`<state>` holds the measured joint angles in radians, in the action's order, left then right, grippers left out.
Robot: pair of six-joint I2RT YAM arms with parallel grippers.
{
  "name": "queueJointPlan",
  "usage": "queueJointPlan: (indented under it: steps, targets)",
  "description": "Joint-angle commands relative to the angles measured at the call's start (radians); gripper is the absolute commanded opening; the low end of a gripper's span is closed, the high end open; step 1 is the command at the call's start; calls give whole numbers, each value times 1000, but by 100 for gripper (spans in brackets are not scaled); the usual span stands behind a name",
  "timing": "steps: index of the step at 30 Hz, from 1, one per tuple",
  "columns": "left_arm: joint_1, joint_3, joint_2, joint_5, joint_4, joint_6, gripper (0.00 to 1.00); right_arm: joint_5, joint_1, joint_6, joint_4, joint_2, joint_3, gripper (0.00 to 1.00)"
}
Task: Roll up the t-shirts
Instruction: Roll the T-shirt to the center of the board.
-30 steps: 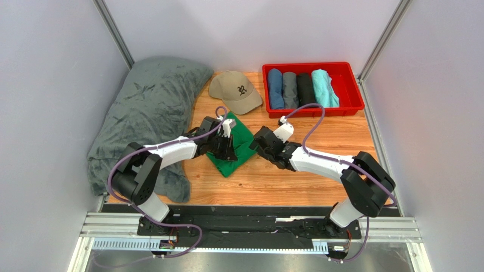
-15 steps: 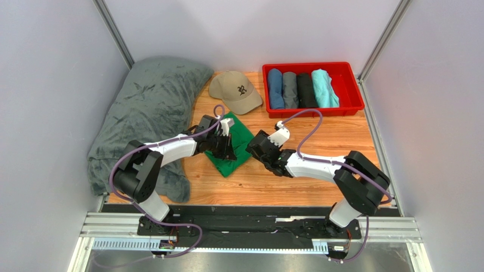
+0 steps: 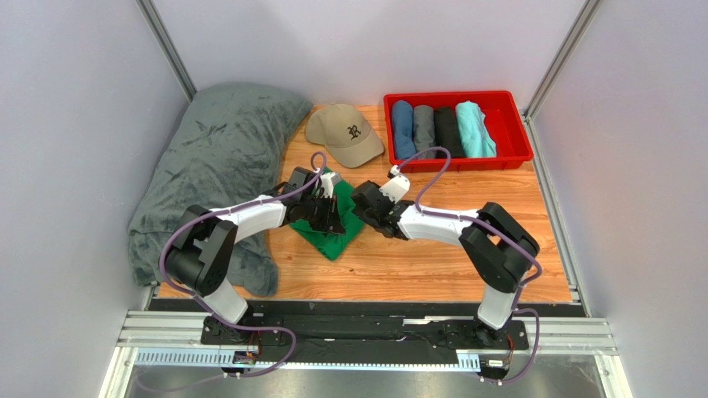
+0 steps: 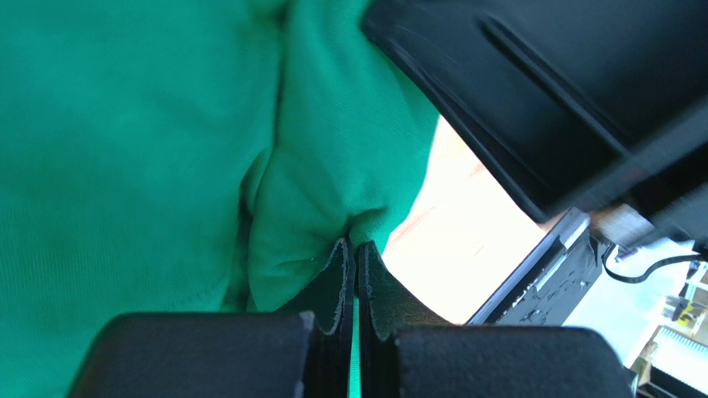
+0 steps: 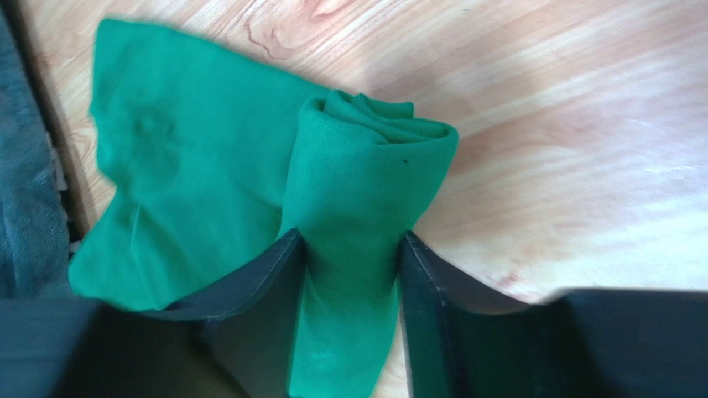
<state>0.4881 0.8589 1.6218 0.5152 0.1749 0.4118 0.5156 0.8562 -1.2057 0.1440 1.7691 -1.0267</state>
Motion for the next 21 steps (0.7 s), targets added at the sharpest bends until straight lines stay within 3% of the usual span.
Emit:
queueJointPlan:
  steps: [1, 6, 9, 14, 21]
  targets:
    - [-3, 25, -33, 36, 20, -34, 0, -43, -25, 40, 168, 76, -156, 40]
    - [-3, 51, -49, 54, 34, -74, 3, -75, -36, 87, 356, 167, -295, 20]
    - [-3, 65, -91, 31, 55, -128, 17, -60, -39, 142, 585, 231, -438, 6]
    - [3, 26, -204, -136, 29, -208, 51, -63, -60, 221, 747, 291, -565, 3]
    - [70, -81, -486, -420, -114, -327, 56, -101, -95, 276, 871, 334, -654, 1]
